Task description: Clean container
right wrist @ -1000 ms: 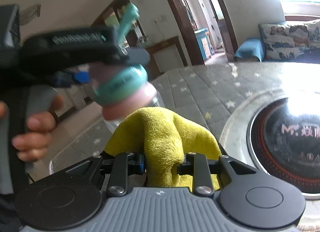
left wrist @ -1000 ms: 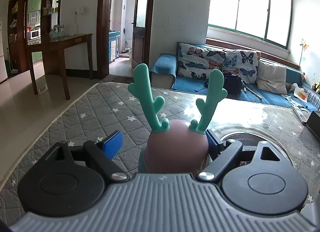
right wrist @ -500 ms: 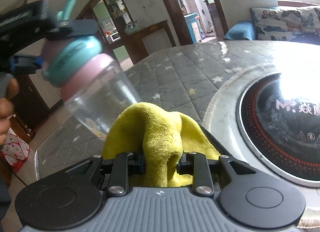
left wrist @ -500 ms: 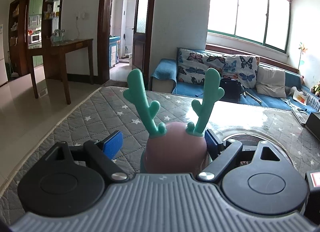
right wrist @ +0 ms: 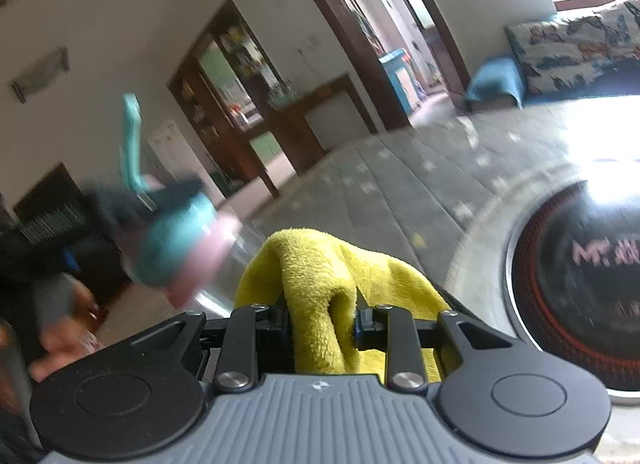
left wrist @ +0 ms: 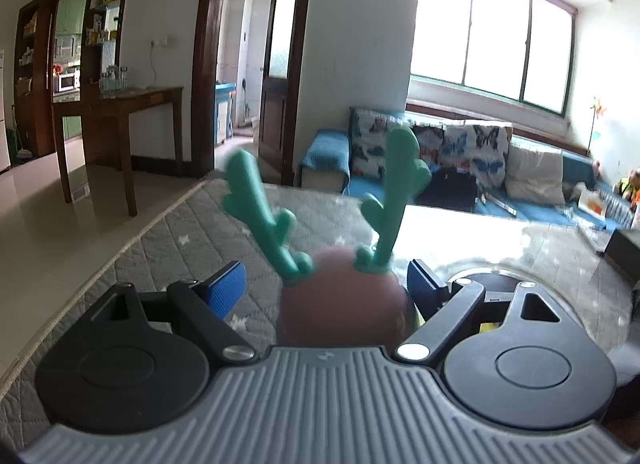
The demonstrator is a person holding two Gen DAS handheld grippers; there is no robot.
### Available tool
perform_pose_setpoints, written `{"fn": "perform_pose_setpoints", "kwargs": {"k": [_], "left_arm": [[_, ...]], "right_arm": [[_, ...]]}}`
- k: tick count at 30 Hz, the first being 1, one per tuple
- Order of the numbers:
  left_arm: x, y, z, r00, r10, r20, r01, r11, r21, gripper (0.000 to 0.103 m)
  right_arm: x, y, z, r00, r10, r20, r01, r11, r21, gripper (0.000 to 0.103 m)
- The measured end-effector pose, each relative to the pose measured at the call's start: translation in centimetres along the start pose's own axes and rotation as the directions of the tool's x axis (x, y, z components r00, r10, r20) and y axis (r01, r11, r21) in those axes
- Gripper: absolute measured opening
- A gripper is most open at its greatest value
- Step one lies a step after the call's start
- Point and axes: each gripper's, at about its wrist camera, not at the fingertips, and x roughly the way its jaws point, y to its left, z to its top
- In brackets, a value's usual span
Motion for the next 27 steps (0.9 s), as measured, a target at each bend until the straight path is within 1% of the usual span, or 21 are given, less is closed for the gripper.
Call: {"fn": "perform_pose_setpoints", "kwargs": {"k": [1,4,6,8,12,14,17,21,27], "left_arm": [[0.2,0.1,-0.1,1.000,-0.001,-0.004,0.001,1.000,0.000,0.077],[0.4,0.6,-0.5,1.000,-0.004,0.010,0.004,1.000,-0.015,0.076],[0.4,0.9,-0.7,1.000,-0.009,0.017,0.010,1.000,-0.026,0.071],[0.2,1.2,-0.9,1.000,-0.019,0.016,0.020,0.999,-0.037,0.071],[0.2,1.5,-0.9,0.999,-0.030,0.020,0.031,0.998,-0.057,0.071],[0.0,1.5,-0.9,0.999,-0.047,0.027,0.048,0.997,-0.060,0.071],[0.1,1.4,-0.8,0.999,-0.045,0.028,0.046,0.998,-0.050,0.071],[0.3,1.1,-0.6,0.998,-0.053,0.033,0.054,0.997,-0.046,0.071],[0.7,-0.2,0.2,0.997,-0.060,0.043,0.060,0.998,-0.010,0.071]], "right_arm": [[-0.3,0.3,0.4,1.000,0.017,0.016,-0.017,1.000,0.001,0.026],[-0.9,1.3,1.5,0.997,0.058,0.057,-0.058,0.998,-0.002,0.026],[-0.9,1.6,1.9,0.996,0.062,0.063,-0.061,0.998,-0.010,0.026],[-0.6,1.8,2.1,0.996,0.061,0.063,-0.060,0.998,-0.019,0.026],[0.4,1.2,1.3,0.997,0.064,0.035,-0.064,0.998,0.019,0.026],[1.1,1.0,0.7,0.998,0.053,0.018,-0.053,0.998,0.022,0.026],[1.4,0.5,0.3,0.999,0.032,0.016,-0.033,0.999,0.030,0.026],[2.1,-0.8,-0.1,1.000,0.000,-0.008,0.000,0.998,0.061,0.026],[2.8,-2.4,-1.0,0.998,-0.046,-0.041,0.049,0.995,0.084,0.026]]}}
